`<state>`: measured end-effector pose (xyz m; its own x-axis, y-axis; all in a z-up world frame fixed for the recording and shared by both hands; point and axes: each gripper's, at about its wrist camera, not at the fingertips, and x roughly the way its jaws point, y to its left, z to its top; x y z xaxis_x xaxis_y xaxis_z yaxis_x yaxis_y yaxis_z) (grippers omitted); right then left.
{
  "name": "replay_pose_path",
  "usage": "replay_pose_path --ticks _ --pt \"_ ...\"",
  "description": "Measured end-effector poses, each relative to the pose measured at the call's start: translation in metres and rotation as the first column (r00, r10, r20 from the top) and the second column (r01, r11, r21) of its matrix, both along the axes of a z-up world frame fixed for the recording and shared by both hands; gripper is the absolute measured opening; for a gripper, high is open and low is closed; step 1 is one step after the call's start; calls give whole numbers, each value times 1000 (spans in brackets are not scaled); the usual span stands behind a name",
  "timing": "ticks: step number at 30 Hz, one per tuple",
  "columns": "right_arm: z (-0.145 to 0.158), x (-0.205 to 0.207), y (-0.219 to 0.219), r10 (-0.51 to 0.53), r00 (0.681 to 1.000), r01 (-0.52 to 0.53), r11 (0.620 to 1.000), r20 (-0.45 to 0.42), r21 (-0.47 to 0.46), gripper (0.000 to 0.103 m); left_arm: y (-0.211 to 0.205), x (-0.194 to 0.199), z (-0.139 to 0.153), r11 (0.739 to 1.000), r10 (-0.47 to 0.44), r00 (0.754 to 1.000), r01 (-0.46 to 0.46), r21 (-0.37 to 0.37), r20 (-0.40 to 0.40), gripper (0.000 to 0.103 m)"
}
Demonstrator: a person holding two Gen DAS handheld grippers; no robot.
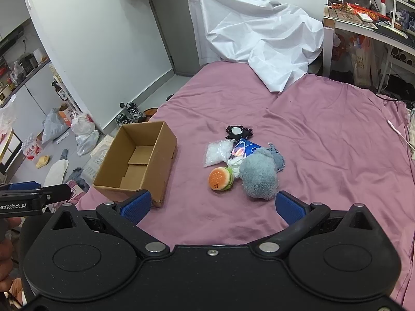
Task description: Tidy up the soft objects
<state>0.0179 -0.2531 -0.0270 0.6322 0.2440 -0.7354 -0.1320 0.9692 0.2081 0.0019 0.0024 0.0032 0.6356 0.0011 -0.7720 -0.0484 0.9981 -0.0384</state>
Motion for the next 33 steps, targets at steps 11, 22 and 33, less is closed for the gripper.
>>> replay_pose_path --ticks 11,22,33 --pt "-12 17 -10 -6 1000 6 1000 -25 17 103 -8 21 -10 1000 0 1000 0 4 -23 102" --pt "-31 35 -25 -22 998 25 998 -51 54 103 -25 44 -27 1000 -15 999 14 -15 -29 102" --pt "-55 61 -39 -59 994 68 994 -95 90 93 -47 71 -56 998 -44 996 41 -42 -73 100"
